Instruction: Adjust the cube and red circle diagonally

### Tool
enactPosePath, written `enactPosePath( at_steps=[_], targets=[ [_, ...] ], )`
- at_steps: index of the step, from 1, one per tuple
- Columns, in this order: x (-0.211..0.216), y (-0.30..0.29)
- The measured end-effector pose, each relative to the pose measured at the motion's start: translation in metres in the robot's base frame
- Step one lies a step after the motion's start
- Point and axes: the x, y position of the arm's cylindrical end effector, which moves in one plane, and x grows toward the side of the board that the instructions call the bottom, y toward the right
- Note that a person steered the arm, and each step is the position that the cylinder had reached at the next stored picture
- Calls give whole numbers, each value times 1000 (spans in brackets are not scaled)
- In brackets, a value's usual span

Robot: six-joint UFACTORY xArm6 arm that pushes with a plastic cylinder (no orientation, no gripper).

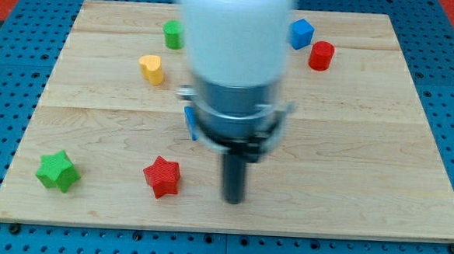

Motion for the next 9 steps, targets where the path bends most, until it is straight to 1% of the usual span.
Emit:
enactPosePath(
  at_steps=[1, 2, 3, 7, 8, 9],
  targets=[
    [-27, 104],
    [-41, 157],
    [-46, 180],
    [-47, 189],
    [-60, 195],
    [-97, 135]
  ],
)
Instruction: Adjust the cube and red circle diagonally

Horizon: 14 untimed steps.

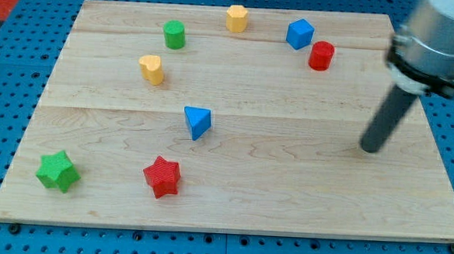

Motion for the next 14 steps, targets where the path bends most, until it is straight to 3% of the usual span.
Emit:
enactPosePath(
  at_steps=[2, 3, 6, 8, 9, 10, 12, 13, 14],
  targets=[
    [-104, -102],
    [-163, -108],
    [-179, -31],
    [-244, -88],
    [-246, -56],
    [-228, 24],
    [-159, 25],
    [-132, 62],
    [-113, 36]
  ],
)
